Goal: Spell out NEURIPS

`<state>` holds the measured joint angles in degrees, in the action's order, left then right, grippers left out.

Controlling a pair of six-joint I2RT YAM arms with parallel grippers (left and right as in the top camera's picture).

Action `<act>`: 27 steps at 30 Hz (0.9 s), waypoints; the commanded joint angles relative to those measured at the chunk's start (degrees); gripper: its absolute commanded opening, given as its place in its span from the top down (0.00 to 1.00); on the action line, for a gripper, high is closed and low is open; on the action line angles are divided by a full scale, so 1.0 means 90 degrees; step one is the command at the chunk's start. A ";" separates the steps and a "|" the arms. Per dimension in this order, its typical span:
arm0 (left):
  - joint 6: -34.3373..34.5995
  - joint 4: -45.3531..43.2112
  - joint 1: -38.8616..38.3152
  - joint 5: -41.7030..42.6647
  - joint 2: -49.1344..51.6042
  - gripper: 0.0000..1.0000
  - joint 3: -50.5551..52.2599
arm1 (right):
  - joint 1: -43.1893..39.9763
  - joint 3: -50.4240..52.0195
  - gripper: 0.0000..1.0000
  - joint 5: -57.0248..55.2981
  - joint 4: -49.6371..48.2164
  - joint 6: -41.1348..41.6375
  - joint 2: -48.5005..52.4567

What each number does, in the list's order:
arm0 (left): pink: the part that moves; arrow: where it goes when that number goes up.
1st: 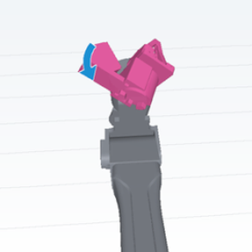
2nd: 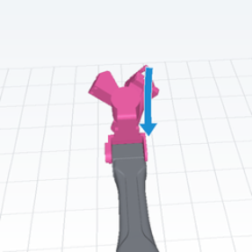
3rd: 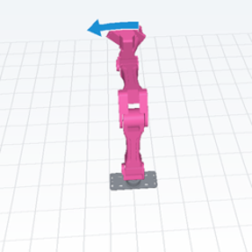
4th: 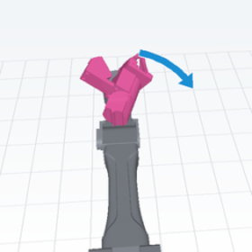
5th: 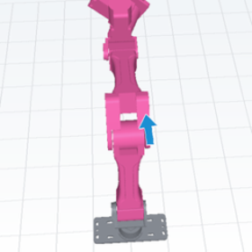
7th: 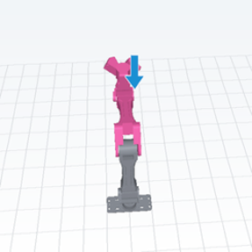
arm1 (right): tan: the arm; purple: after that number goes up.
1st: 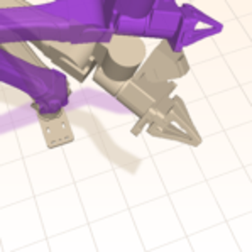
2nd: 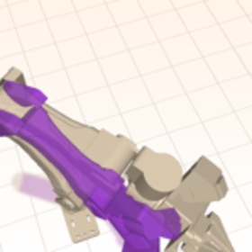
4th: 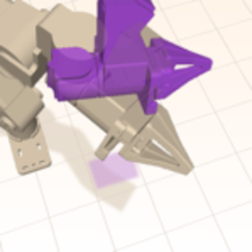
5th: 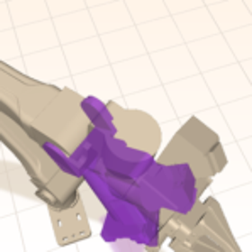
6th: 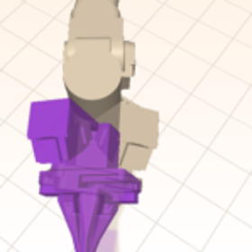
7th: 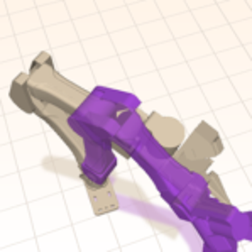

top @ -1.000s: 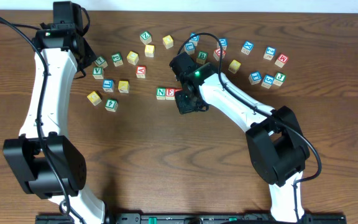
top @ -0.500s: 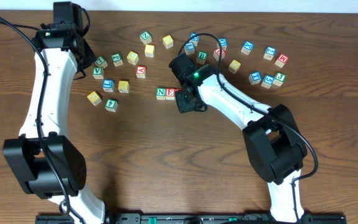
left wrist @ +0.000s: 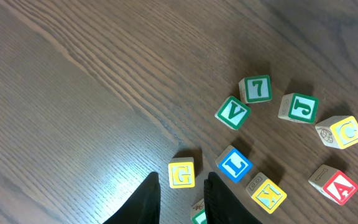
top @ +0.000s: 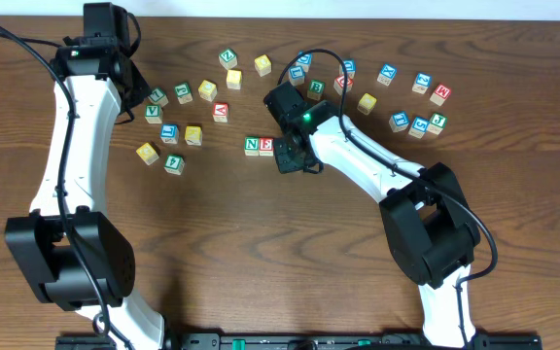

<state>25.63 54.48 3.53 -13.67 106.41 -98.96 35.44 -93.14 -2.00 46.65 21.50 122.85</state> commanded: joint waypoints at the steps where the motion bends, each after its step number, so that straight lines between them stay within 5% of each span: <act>1: -0.0005 0.0039 -0.0007 -0.0034 0.0080 0.76 0.0056 | 0.0012 0.0041 0.99 -0.0102 -0.0085 0.0083 0.0092; 27: -0.0005 0.0041 -0.0007 -0.0034 0.0080 0.76 0.0056 | 0.0007 0.0041 0.99 -0.0124 -0.0279 0.0058 0.0102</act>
<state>25.63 54.48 3.53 -13.65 106.41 -98.96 35.44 -93.14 -2.37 44.25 21.50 122.87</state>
